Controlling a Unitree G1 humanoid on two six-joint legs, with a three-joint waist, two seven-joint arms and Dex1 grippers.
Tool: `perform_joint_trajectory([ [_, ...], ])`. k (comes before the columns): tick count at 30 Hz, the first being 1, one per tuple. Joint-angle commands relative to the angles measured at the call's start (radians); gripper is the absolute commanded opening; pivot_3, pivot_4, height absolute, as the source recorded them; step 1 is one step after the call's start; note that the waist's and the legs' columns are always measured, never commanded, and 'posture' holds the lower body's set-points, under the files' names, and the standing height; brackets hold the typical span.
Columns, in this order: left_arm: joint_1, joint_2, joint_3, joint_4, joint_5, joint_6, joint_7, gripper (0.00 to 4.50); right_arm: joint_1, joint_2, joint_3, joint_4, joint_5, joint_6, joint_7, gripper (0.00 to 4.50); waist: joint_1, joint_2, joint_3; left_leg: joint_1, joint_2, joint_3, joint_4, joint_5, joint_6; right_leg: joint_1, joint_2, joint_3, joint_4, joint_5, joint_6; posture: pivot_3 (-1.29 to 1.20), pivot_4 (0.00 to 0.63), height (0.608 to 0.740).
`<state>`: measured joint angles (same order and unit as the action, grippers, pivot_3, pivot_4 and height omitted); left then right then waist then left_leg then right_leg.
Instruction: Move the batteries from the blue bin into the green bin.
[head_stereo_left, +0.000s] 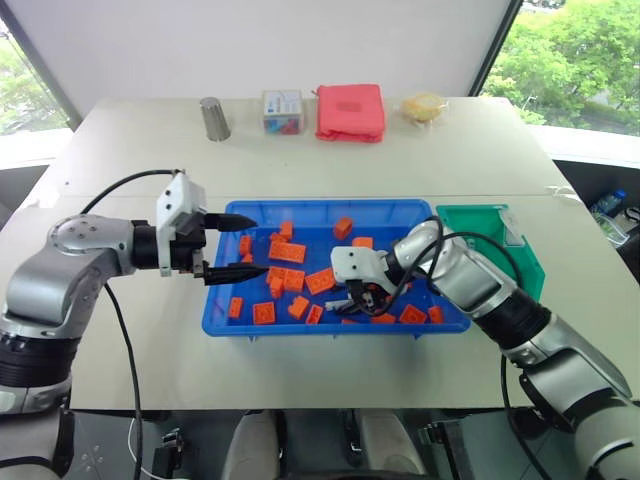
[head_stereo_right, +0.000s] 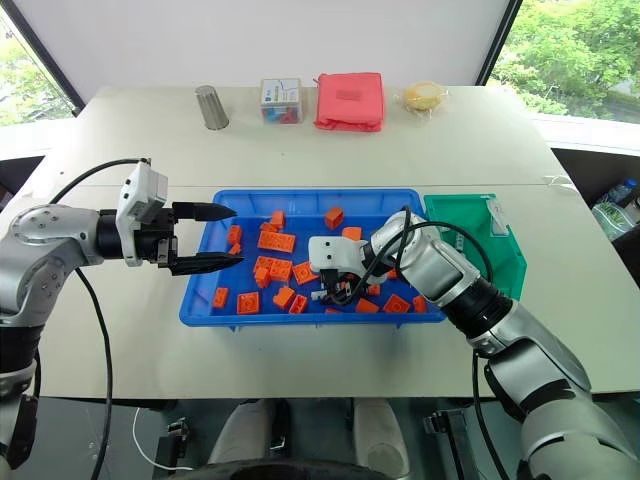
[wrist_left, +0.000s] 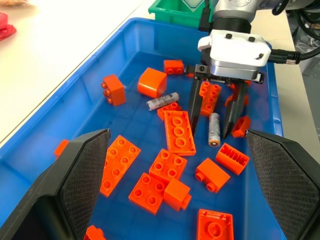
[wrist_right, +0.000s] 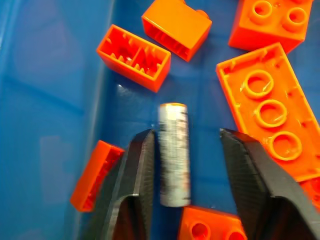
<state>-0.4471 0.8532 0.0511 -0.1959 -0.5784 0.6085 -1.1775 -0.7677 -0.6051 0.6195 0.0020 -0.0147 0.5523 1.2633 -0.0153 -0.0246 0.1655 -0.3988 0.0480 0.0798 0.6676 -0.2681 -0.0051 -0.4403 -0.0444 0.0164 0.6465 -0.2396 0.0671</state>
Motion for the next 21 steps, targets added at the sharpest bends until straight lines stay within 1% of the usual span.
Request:
perform_joint_trajectory([
  [1,-0.030,0.006,0.012,0.005,0.001,-0.014,-0.005,4.50,0.025,0.005,0.024,0.030,-0.033,0.004,0.000,1.78,0.000,0.000,0.000,0.000,0.000,0.000,0.000,0.000,0.000,0.000,0.000,0.000,0.000,0.000,0.000,0.00,0.150,0.740],
  [3,-0.033,0.007,0.012,0.010,0.002,-0.017,-0.007,4.50,0.025,0.009,0.018,0.031,-0.030,0.006,0.001,1.26,0.000,0.000,0.000,0.000,0.000,0.000,0.000,0.000,0.000,0.000,0.000,0.000,0.000,0.000,0.000,0.00,0.150,0.740],
  [5,-0.036,0.007,0.011,0.016,0.003,-0.019,-0.009,4.50,0.026,0.009,0.013,0.022,-0.025,0.012,0.005,0.28,0.000,0.000,0.000,0.000,0.000,0.000,0.000,0.000,0.000,0.001,0.000,0.000,0.000,0.000,0.000,0.00,0.150,0.740],
  [6,-0.038,0.007,0.010,0.018,0.003,-0.021,-0.011,4.50,0.027,0.008,0.010,0.011,-0.021,0.018,0.008,0.01,0.000,0.000,0.000,0.001,0.000,0.000,0.000,0.000,0.000,0.001,0.000,0.000,0.000,0.000,0.000,0.00,0.150,0.740],
  [9,-0.039,0.004,0.005,0.018,0.000,-0.021,-0.017,4.50,0.036,0.007,-0.004,-0.031,0.007,0.056,0.024,0.03,0.000,0.000,0.000,0.001,0.000,0.000,0.000,0.000,0.000,0.001,0.000,0.000,0.000,0.000,0.000,0.00,0.150,0.740],
  [12,-0.032,0.001,0.000,0.007,-0.003,-0.021,-0.027,4.50,0.044,0.003,-0.055,-0.110,0.058,0.144,0.027,0.03,0.001,0.000,0.000,0.000,0.000,0.000,0.000,0.000,0.000,0.000,0.000,0.000,0.000,0.000,0.000,0.00,0.150,0.740],
  [15,-0.029,-0.002,-0.002,-0.005,-0.010,-0.013,-0.030,4.50,0.019,-0.011,-0.177,-0.188,0.144,0.276,0.006,0.03,0.001,0.000,0.000,-0.001,0.000,0.000,0.000,0.000,0.000,0.000,0.000,0.000,0.000,0.000,0.000,0.00,0.150,0.740],
  [16,-0.028,-0.002,-0.002,-0.007,-0.011,-0.012,-0.030,4.50,0.003,-0.025,-0.235,-0.212,0.179,0.330,-0.002,0.03,0.002,0.000,0.000,-0.002,0.000,0.000,0.000,0.000,0.000,-0.002,0.000,0.000,0.000,0.000,0.000,0.00,0.150,0.740],
  [17,-0.027,-0.004,-0.004,-0.006,-0.010,-0.014,-0.029,4.50,-0.028,-0.044,-0.331,-0.218,0.219,0.412,-0.021,0.03,0.002,0.000,0.000,-0.002,0.000,0.000,0.000,0.000,0.000,-0.002,0.000,0.000,0.000,0.000,0.000,0.00,0.150,0.740],
  [18,-0.027,-0.008,-0.007,-0.001,-0.006,-0.019,-0.028,4.50,-0.056,-0.074,-0.428,-0.209,0.249,0.480,-0.044,0.03,0.002,0.001,0.001,-0.003,0.000,0.000,0.000,0.000,0.000,-0.002,0.000,0.000,0.000,0.000,0.000,0.00,0.150,0.740],
  [19,-0.027,-0.010,-0.009,0.003,-0.003,-0.023,-0.028,4.50,-0.073,-0.094,-0.490,-0.202,0.270,0.527,-0.063,0.03,0.002,0.001,0.001,-0.004,0.000,0.000,0.000,0.000,0.000,-0.003,-0.001,0.000,0.000,0.000,0.000,0.00,0.150,0.740],
  [21,-0.030,-0.017,-0.014,0.017,0.004,-0.031,-0.027,4.50,-0.058,-0.190,-0.583,-0.160,0.263,0.535,-0.101,0.03,0.011,0.000,0.001,-0.005,0.000,0.000,0.000,0.000,0.000,-0.004,-0.001,0.000,-0.001,0.000,0.000,0.00,0.150,0.740],
])
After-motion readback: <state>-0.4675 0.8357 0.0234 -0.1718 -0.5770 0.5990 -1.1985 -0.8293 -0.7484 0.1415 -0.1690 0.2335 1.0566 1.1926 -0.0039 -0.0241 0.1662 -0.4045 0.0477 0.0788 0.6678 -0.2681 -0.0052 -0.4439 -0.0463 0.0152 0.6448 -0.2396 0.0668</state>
